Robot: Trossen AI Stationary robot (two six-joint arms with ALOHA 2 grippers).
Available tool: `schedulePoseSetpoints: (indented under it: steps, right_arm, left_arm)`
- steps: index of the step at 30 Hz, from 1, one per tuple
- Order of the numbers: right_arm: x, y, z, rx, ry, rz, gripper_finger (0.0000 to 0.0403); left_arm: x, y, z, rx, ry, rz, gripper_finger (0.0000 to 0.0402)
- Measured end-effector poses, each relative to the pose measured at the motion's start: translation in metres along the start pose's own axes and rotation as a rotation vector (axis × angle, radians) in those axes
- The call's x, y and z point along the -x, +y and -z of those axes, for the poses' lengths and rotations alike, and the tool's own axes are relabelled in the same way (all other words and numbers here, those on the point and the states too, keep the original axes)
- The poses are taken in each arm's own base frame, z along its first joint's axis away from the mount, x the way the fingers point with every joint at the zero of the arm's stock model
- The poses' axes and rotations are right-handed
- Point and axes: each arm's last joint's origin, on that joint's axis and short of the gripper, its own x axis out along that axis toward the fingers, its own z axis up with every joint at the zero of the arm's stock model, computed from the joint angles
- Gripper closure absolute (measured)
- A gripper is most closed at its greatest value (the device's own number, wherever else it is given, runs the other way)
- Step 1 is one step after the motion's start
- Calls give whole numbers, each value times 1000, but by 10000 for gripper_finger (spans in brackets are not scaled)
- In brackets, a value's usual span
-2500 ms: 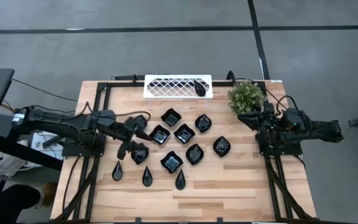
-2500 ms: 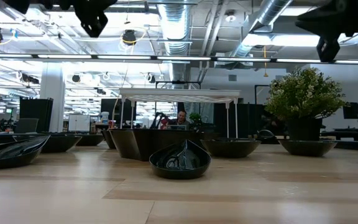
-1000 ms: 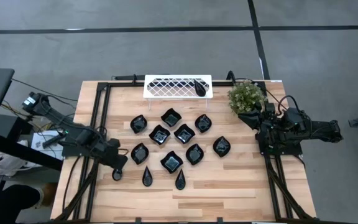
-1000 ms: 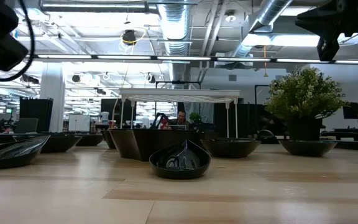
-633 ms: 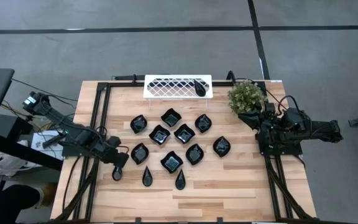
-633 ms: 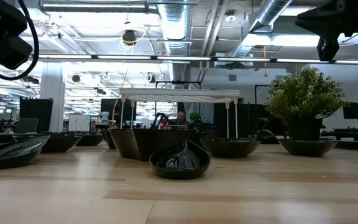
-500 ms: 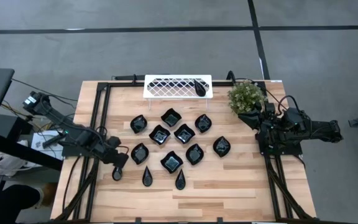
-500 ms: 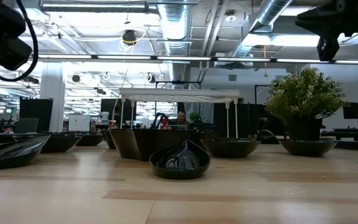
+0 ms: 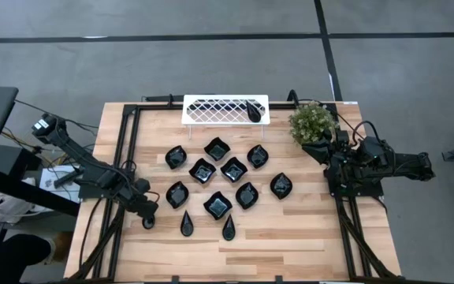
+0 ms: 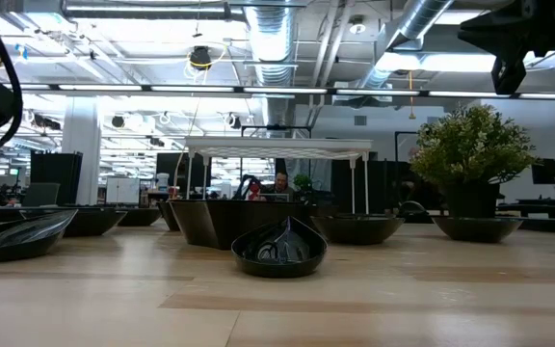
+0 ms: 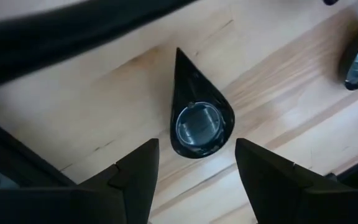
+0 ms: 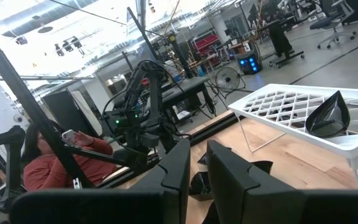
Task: Pick & Place Mini shaped plates
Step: Stack the drop-shaped plate on top of the other drop-shaped plates on the shelf
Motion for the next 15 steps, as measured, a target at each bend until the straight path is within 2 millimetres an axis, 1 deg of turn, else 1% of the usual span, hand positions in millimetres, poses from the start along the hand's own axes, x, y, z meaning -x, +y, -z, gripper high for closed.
schedulePoseSetpoints:
  steps: [8,11,15]
  right_arm:
    - [0,0,0,3,0,0,353]
    - [0,0,0,10,-1,1,353]
    - [0,0,0,10,-4,8,353]
  left_arm:
    - [-1,-2,-3,2,-91,15,188]
    - [-6,1,-3,12,-94,-6,188]
    - [-14,5,-4,30,-52,-28,188]
